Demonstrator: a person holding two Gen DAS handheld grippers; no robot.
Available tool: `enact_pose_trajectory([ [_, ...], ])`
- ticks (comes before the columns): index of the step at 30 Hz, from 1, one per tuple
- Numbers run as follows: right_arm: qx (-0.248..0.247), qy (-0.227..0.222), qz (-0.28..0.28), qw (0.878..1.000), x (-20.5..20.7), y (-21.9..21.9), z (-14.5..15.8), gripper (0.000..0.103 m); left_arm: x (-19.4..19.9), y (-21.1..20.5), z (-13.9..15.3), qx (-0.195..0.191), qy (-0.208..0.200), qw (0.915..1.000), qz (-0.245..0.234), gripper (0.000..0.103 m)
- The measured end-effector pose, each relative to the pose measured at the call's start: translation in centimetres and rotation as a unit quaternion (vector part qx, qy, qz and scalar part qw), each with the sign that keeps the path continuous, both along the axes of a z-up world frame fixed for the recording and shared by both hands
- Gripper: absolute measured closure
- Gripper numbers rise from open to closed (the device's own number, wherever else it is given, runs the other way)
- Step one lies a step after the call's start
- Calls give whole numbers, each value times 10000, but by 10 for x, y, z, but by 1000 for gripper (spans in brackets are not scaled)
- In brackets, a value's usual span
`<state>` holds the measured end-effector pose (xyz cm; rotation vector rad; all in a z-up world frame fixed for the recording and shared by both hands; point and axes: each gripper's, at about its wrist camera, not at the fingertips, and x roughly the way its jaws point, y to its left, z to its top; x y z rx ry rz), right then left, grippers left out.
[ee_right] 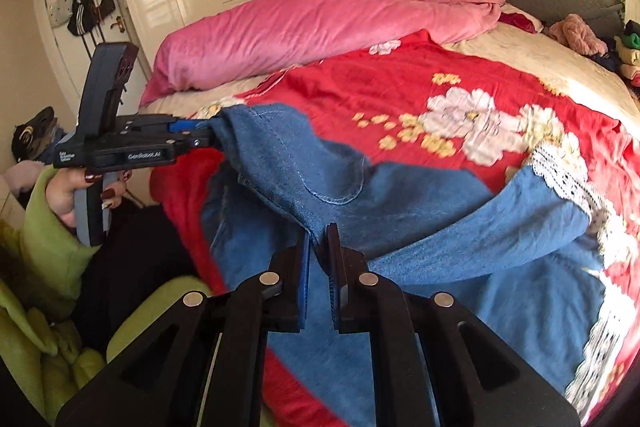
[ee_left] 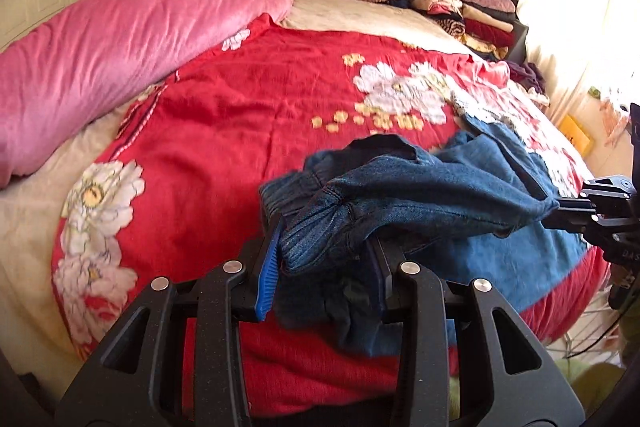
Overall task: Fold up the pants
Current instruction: 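Carry the cuff over the other leg with the left tool and release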
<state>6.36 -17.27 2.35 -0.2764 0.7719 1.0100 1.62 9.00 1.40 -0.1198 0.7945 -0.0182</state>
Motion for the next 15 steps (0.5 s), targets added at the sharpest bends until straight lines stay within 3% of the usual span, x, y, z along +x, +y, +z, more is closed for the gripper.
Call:
enact_pose_trajectory([
  [7, -424, 95, 143, 9990, -21, 5, -34, 95, -19, 3, -20, -153, 309, 9994, 14, 73],
  [15, -604, 139, 229, 9978, -34, 11, -52, 95, -34, 10, -18, -214, 436, 9987, 128, 58],
])
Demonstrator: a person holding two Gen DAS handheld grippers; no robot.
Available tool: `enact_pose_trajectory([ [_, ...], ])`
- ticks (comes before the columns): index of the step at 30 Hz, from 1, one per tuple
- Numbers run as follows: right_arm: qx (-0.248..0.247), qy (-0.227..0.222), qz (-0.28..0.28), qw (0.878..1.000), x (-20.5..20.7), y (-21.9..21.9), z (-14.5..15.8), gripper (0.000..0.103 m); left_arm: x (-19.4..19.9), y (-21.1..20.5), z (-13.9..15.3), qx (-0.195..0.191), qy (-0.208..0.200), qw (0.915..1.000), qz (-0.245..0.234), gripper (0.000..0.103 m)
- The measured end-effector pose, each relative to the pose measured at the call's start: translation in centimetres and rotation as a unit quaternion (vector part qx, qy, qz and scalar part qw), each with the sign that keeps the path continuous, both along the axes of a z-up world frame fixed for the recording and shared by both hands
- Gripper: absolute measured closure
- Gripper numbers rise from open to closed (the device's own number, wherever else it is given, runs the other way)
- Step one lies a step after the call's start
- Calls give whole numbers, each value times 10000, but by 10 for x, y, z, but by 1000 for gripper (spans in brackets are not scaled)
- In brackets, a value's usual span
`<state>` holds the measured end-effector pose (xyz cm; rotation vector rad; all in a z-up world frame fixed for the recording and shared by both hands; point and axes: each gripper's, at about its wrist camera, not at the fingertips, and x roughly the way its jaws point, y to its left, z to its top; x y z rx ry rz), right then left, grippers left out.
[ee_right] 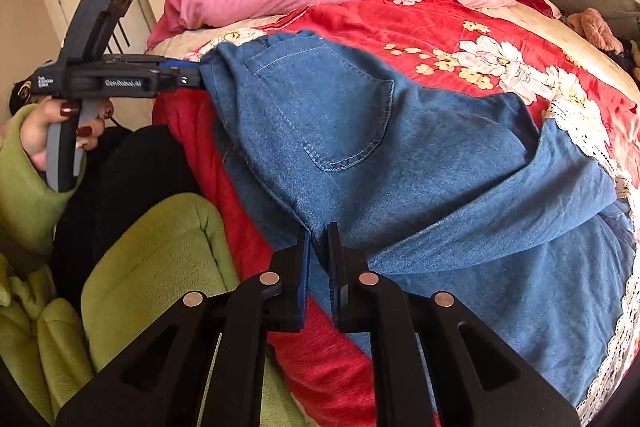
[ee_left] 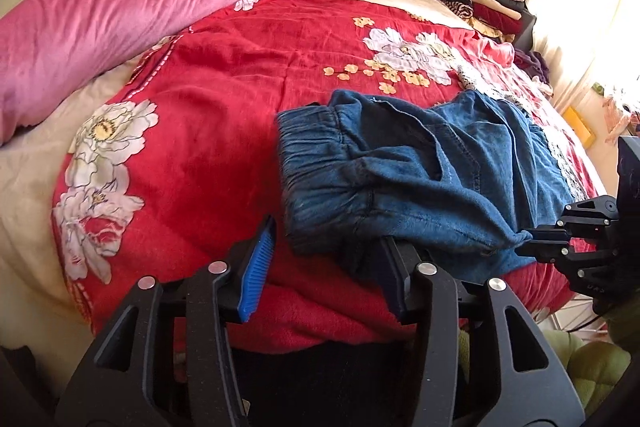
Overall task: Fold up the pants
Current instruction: 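Carry the cuff over the other leg with the left tool and release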
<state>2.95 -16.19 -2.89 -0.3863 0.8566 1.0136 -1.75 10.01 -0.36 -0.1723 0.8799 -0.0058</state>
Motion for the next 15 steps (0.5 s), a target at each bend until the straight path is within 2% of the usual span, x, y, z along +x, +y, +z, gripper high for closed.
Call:
enact_pose_trajectory([
  [3, 32, 7, 21, 10000, -3, 0, -1, 95, -11, 5, 5, 28, 9, 10000, 85, 53],
  [7, 54, 121, 3, 9999, -2, 1, -6, 95, -22, 9, 18, 35, -135, 9996, 236, 53],
  [11, 26, 179, 25, 9998, -5, 2, -9, 95, -8, -18, 35, 89, -376, 9991, -154, 62],
  [15, 42, 228, 56, 9997, -7, -1, -6, 92, 20, -54, 24, 208, -159, 9973, -691, 68],
])
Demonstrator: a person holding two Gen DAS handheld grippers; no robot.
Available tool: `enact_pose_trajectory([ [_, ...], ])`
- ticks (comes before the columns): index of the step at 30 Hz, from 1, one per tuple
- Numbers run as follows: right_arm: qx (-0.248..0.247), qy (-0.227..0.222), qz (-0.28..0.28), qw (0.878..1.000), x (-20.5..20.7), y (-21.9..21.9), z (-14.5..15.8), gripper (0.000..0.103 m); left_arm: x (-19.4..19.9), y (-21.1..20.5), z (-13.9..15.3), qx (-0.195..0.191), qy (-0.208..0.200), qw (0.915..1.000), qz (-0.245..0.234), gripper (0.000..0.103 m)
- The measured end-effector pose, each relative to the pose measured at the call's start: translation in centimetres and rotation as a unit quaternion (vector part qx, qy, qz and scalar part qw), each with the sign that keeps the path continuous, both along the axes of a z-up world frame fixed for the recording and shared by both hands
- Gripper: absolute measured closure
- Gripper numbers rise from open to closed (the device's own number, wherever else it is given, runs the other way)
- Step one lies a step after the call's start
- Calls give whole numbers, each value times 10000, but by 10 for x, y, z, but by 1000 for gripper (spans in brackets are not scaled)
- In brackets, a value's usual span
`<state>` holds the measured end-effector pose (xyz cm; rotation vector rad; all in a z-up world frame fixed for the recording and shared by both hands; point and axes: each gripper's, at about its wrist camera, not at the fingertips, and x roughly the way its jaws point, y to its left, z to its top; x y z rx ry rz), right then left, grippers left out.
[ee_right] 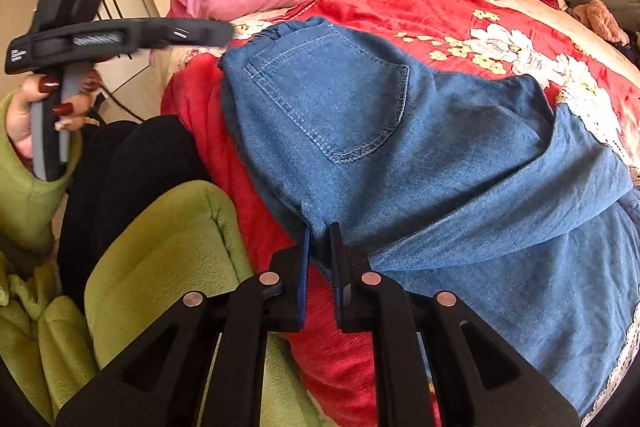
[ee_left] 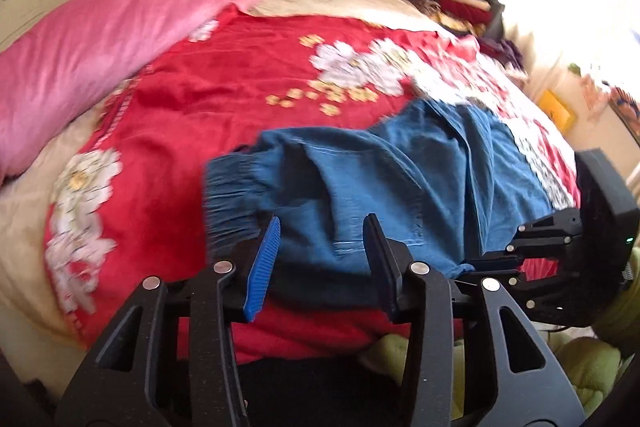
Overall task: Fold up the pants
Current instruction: 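Carry the cuff over the other leg with the left tool and release, then reach the right tool to the lace-trimmed edge and grasp it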
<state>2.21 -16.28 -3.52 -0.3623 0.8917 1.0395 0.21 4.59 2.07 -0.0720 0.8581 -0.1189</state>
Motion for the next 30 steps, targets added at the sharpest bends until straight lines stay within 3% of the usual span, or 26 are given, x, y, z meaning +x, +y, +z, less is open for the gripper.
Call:
enact_pose_trajectory([
  [4, 198, 342, 5, 9992, -2, -10, 7, 92, 13, -14, -34, 400, 462, 9980, -137, 68],
  [7, 469, 204, -127, 9986, -1, -15, 20, 92, 11, -7, -47, 244, 601, 9978, -110, 68],
  [10, 582, 191, -402, 9973, 12, -13, 23, 92, 7, -3, -47, 155, 563, 9982, -104, 68],
  [13, 411, 433, -652, 9961, 25, -6, 11, 76, 5, -4, -48, 163, 536, 9984, -97, 68],
  [16, -90, 652, -754, 9950, 29, 3, -14, 75, 6, -5, -49, 131, 523, 9985, -105, 68],
  [19, -70, 656, -768, 9949, 29, 3, -17, 75, 6, -6, -49, 127, 517, 9985, -138, 68],
  [25, 227, 450, -803, 9955, 28, -13, 6, 74, 2, -4, -42, 32, 440, 9990, -116, 67],
  [30, 415, 188, -1220, 9915, 42, -36, 29, 74, -7, -11, -24, -31, 226, 9995, -201, 62],
])
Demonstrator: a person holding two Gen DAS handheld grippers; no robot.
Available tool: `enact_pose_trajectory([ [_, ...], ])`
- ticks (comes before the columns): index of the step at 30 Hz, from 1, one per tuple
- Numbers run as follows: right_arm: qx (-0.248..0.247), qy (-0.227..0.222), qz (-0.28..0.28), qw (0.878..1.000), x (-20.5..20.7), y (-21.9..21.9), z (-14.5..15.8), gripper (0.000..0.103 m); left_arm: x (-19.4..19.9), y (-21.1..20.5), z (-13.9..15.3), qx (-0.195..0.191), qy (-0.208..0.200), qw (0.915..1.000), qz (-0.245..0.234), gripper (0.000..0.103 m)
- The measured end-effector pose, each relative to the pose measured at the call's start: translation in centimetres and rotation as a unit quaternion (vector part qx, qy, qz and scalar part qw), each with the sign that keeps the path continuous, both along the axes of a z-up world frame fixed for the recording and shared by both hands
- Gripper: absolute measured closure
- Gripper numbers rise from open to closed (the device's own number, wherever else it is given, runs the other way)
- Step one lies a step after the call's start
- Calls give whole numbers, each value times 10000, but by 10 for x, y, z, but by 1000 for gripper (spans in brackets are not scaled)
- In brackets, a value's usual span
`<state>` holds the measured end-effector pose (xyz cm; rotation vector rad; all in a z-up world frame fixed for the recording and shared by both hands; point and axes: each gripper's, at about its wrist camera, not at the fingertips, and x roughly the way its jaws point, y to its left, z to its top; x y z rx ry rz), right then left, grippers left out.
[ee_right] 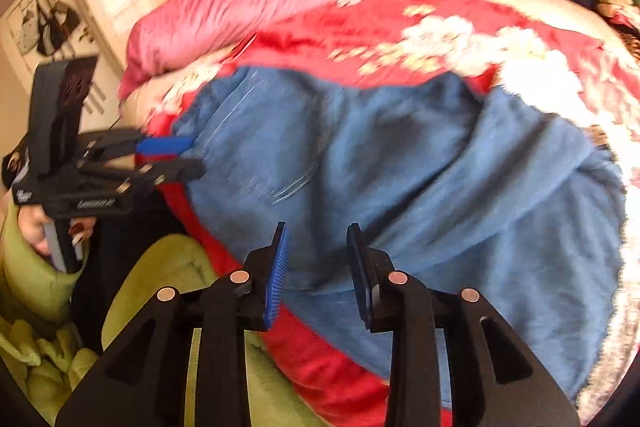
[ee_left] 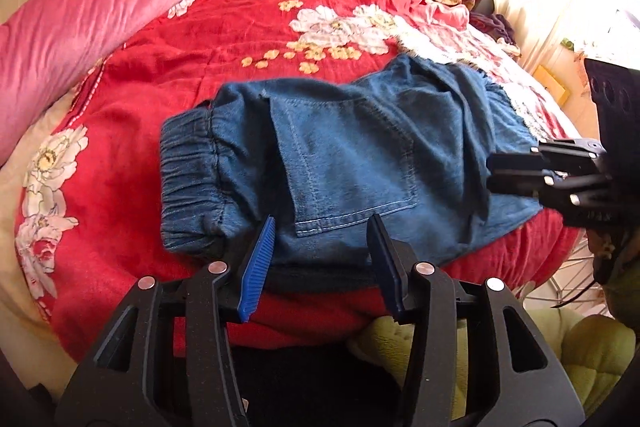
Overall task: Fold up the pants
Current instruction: 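Reach the right tool to the lace-trimmed edge and grasp it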
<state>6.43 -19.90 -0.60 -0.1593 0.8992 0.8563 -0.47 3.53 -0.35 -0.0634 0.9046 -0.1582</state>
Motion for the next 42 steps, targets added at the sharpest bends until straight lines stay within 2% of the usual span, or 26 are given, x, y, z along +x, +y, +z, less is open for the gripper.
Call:
enact_pose_trajectory([
  [3, 51, -174, -345, 9992, 9, -18, 11, 47, -3, -9, 12, -18, -123, 9999, -104, 58],
  [8, 78, -435, -755, 9962, 25, -46, 25, 47, 3, -29, 28, -142, -253, 9990, -347, 55],
  [14, -20, -628, -1020, 9928, 51, -54, 42, 44, 17, -62, 33, -312, -221, 9965, -739, 52],
  [22, -165, -606, -1241, 9903, 98, -49, 54, 44, 52, -106, 13, -689, 209, 9906, -1167, 53],
  [24, -194, -576, -1244, 9904, 110, -45, 55, 44, 60, -114, 10, -755, 260, 9891, -1238, 57],
  [30, -395, -315, -1250, 9909, 157, -25, 46, 44, 89, -127, -18, -1288, 675, 9832, -1100, 57],
  [32, -574, -261, -1235, 9903, 173, -14, 38, 44, 93, -130, -28, -1299, 739, 9831, -1059, 58],
  [34, -752, -201, -1263, 9889, 187, -5, 27, 44, 91, -134, -35, -1174, 671, 9854, -1034, 79],
  [35, -851, -158, -1255, 9883, 195, 2, 20, 44, 90, -136, -37, -1190, 663, 9847, -1090, 95],
  [38, -1117, -146, -1278, 9854, 212, 17, 4, 44, 84, -144, -41, -1100, 597, 9841, -1258, 100],
  [42, -1497, -198, -1517, 9768, 235, 31, -19, 44, 75, -155, -41, -885, 421, 9840, -1486, 100],
])
